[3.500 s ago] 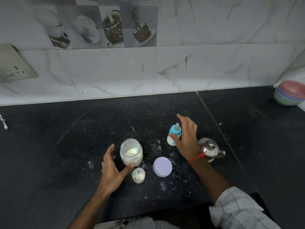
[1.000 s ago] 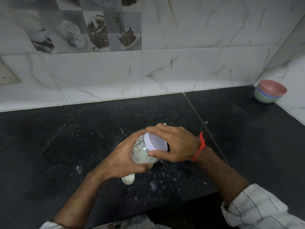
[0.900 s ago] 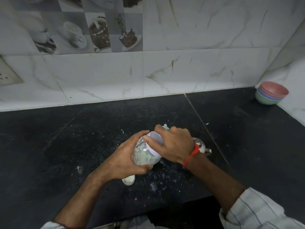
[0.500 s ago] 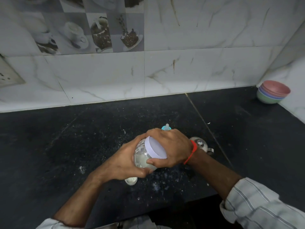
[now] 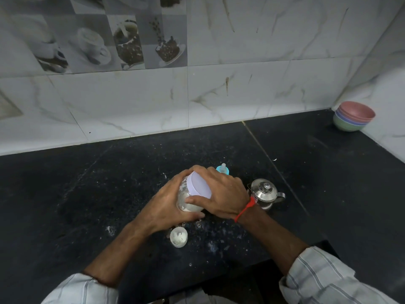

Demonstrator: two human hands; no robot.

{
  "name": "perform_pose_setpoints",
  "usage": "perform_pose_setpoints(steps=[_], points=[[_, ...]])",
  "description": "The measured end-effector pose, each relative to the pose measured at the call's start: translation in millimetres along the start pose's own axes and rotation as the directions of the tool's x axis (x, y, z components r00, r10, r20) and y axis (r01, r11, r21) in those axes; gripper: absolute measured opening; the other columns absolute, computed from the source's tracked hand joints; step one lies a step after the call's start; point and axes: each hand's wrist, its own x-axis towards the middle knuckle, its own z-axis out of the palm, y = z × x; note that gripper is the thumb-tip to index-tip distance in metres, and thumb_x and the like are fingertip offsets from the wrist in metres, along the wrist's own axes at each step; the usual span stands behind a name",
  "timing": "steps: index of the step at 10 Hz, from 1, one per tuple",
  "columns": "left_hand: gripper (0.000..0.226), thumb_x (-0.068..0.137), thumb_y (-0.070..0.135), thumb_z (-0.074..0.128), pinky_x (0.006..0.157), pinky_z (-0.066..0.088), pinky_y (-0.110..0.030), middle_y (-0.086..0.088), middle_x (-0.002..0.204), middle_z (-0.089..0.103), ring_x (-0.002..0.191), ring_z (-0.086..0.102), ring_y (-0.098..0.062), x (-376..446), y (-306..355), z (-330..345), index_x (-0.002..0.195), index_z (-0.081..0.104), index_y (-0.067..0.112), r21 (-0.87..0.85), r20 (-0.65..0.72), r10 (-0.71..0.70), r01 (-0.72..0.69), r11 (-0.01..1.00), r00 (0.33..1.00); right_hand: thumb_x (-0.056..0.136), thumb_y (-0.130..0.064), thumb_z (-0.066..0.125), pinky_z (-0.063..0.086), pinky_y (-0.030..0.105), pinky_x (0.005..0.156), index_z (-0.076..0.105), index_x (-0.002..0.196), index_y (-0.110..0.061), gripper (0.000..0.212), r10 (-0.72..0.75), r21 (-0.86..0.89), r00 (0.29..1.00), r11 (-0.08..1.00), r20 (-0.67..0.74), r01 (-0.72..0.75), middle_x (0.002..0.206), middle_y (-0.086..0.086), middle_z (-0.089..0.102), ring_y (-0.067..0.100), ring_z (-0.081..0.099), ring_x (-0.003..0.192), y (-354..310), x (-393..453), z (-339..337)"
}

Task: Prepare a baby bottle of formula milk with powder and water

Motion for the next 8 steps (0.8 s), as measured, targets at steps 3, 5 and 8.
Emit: perform_pose_setpoints(steps=[3,5,8], points=[[0.107,0.061,0.057,0.088,0.119,0.035,-0.048,0.009,0.134,0.042,0.14,0.029,-0.022,11,-65,19,0.148,0.029,0.039,-0.188,-0.133,-0.367,0.34,0.921,0.921,0.104,-0.054,0.039,0.051,0.037,0.077,0.059,0.113,-0.032,0.031,0.311,0.251,0.947,0.913,0.083,-0.322,0.099,-0.019,0.063,0.005,0.06,0.09,10,-34,34],[0.116,0.051,0.064,0.089,0.114,0.045,-0.054,0.002,0.145,0.052,0.139,0.046,-0.027,17,-76,30,0.144,0.026,0.035,-0.232,-0.134,-0.39,0.353,0.906,0.911,0.104,-0.049,0.037,0.039,0.027,0.056,0.054,0.077,-0.025,0.04,0.397,0.109,0.918,0.913,-0.022,-0.392,0.072,-0.012,0.056,0.005,0.051,0.067,1,-61,38],[0.136,0.057,0.094,0.063,0.122,0.014,-0.062,0.005,0.173,-0.001,0.159,0.006,-0.026,-3,-71,34,0.161,0.007,0.029,0.041,-0.29,-0.257,0.281,0.959,0.922,0.093,-0.08,0.038,0.051,0.03,0.063,0.062,0.074,-0.026,0.062,0.411,0.052,0.899,0.912,-0.152,-0.408,0.08,-0.012,0.058,0.01,0.057,0.073,5,-71,33]])
